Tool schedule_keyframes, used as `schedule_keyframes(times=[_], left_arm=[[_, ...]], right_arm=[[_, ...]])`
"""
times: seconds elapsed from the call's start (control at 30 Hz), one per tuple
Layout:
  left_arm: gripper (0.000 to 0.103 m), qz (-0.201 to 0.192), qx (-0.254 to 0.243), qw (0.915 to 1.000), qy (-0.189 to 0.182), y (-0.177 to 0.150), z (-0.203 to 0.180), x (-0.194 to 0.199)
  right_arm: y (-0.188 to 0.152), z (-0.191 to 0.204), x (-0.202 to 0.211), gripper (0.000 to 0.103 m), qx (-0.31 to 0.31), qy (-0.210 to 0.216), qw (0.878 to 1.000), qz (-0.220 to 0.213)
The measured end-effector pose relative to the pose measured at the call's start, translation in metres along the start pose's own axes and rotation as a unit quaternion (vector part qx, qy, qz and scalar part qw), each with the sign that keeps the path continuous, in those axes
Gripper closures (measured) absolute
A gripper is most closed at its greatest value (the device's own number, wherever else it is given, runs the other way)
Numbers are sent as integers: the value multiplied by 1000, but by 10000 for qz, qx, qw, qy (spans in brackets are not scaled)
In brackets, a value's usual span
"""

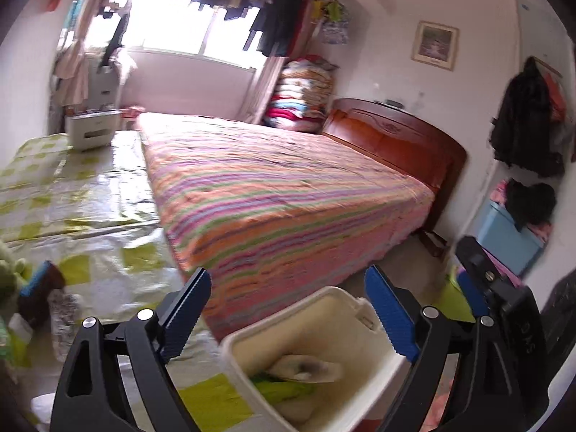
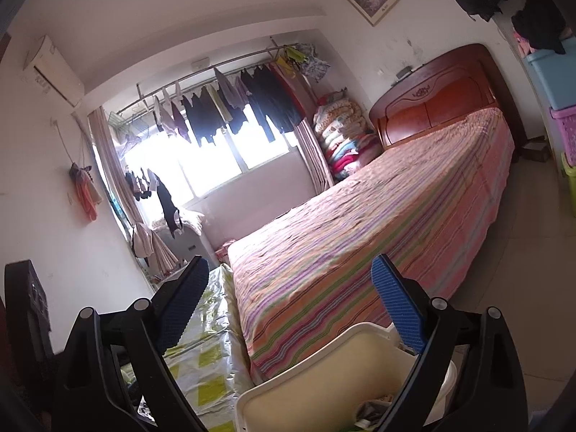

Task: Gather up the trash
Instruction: 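Drop the white-and-red medicine box into the cream bin with the left tool, then move both tools back to the table and grasp the white tissue with the right tool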

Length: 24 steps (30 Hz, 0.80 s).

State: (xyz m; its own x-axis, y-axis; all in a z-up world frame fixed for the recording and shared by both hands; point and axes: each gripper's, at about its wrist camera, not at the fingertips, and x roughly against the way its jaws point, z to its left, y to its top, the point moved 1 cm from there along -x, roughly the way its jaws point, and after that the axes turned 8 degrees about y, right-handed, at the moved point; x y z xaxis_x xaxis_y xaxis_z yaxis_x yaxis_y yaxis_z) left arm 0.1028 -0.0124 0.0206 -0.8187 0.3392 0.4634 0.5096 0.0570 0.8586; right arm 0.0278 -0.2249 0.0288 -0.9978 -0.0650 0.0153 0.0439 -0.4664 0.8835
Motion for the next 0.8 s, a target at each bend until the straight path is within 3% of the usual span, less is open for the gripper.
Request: schedule_keyframes(times=[0.27,0.53,0.63,0.8], left_arm=[[18,40,388,9954,874,13,54,24],[18,308,801,9890,1202,14,102,53],[18,305,838,9865,1376,14,115,67],[18,344,1089,9812,1559,10,144,84]], right_arm=[[-13,19,-16,11,206,262,9986,401],[-39,59,-38,11,408,805,9907,1021],[-54,82,-46,10,601,1107,9832,1324],[-89,131,-56,9,1146,1827,9561,1985]])
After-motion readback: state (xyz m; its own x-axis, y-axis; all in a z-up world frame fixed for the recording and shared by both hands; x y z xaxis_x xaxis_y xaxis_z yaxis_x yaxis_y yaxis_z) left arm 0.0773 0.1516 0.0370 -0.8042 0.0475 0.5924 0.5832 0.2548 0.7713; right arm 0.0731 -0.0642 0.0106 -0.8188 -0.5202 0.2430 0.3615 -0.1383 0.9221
